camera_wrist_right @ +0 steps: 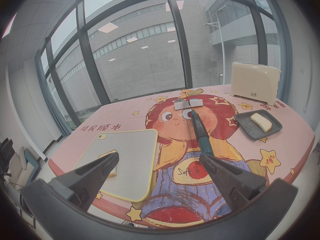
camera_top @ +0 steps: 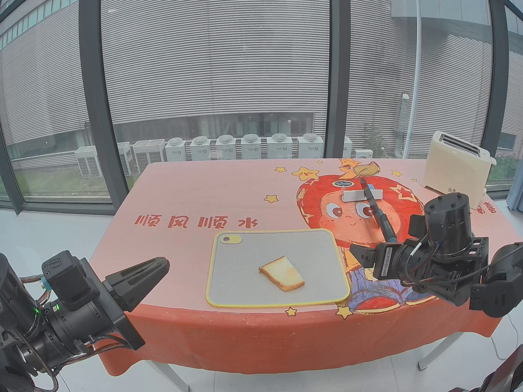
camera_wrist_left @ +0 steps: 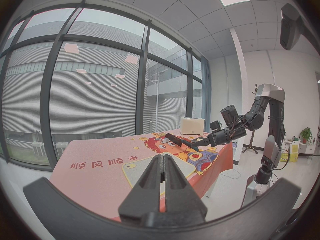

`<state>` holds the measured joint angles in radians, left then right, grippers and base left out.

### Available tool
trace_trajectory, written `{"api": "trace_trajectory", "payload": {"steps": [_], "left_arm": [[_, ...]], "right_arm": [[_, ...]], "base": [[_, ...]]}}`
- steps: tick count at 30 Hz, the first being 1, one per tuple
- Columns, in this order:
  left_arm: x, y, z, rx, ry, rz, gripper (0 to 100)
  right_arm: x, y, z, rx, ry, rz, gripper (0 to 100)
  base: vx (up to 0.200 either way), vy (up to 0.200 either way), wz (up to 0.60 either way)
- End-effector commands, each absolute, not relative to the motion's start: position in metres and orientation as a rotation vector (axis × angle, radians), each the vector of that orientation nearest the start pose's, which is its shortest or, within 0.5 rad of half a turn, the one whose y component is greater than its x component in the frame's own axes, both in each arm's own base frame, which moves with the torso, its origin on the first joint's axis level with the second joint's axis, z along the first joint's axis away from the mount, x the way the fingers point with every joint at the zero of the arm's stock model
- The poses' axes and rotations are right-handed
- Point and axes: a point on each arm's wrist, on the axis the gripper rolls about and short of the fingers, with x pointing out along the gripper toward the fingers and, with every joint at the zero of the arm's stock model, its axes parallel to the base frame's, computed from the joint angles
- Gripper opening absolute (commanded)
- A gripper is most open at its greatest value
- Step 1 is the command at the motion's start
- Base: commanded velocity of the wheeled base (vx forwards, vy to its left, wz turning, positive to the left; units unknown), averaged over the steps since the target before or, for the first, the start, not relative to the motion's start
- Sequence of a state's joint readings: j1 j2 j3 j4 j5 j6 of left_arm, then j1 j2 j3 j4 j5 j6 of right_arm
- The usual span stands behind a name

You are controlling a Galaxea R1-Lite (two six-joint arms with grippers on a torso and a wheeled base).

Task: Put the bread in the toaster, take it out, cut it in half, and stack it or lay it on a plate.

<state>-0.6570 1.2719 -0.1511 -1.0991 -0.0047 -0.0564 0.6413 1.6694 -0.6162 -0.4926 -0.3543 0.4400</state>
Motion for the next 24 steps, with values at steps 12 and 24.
{"api": "trace_trajectory", "payload": {"steps": [12,24], "left_arm": [[0.121,-0.092,0.156,0.037,0.009,-0.651,0],[0.128,-0.082,0.159,0.045,-0.012,-0.574,0]], "right_arm": [[0.211,0.153,0.119,0.076,0.578,0.188,100],[0.201,0.185,0.108,-0.123,0.602,0.342,100]], "base": [[0.000,0.150,0.00],[0.000,0.000,0.00]]}}
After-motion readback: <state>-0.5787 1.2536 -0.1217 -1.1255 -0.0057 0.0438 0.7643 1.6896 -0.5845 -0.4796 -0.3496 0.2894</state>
